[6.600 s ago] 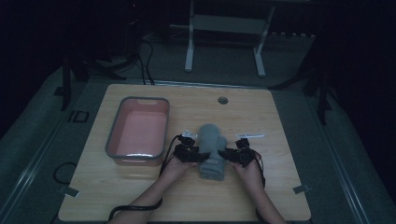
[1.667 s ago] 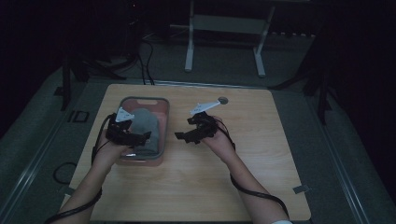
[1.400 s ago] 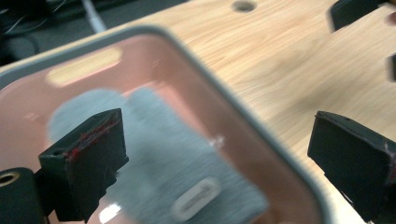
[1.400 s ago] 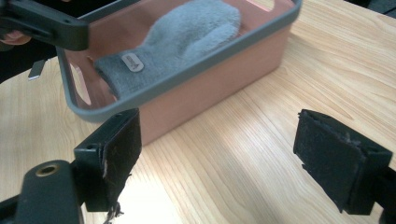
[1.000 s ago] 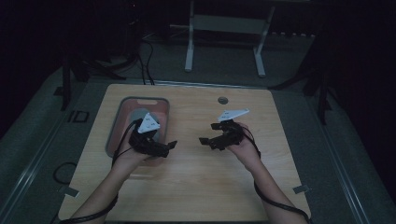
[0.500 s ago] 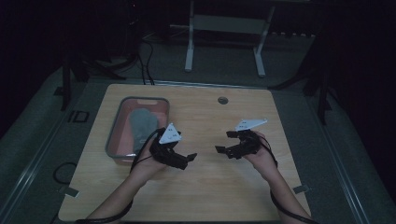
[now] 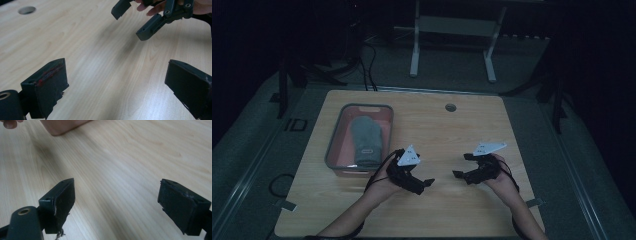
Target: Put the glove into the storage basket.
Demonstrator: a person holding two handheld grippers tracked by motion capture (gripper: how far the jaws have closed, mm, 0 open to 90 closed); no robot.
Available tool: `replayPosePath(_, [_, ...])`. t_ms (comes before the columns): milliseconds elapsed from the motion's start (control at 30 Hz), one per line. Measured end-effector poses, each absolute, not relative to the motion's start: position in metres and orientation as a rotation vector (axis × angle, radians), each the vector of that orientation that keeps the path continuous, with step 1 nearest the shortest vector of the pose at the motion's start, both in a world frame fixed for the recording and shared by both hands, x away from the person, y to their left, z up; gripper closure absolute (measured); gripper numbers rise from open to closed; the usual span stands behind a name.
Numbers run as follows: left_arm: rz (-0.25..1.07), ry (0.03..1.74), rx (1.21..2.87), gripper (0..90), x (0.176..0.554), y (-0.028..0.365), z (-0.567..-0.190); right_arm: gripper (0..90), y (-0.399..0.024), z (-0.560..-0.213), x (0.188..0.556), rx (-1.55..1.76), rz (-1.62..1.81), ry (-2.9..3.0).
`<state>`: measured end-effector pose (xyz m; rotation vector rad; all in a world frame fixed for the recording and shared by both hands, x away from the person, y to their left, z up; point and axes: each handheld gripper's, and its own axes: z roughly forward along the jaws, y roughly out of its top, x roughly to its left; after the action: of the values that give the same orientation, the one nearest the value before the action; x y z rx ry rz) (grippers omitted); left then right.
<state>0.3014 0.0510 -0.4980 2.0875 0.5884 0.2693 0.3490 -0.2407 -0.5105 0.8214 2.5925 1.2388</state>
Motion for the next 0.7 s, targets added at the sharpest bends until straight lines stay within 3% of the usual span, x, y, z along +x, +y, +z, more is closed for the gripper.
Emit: replayPosePath(700, [0.202, 0.528, 2.119, 4.7, 0.282, 0.028, -0.544, 13.8, -0.287, -0.548, 0.314, 0.803, 1.225, 2.5])
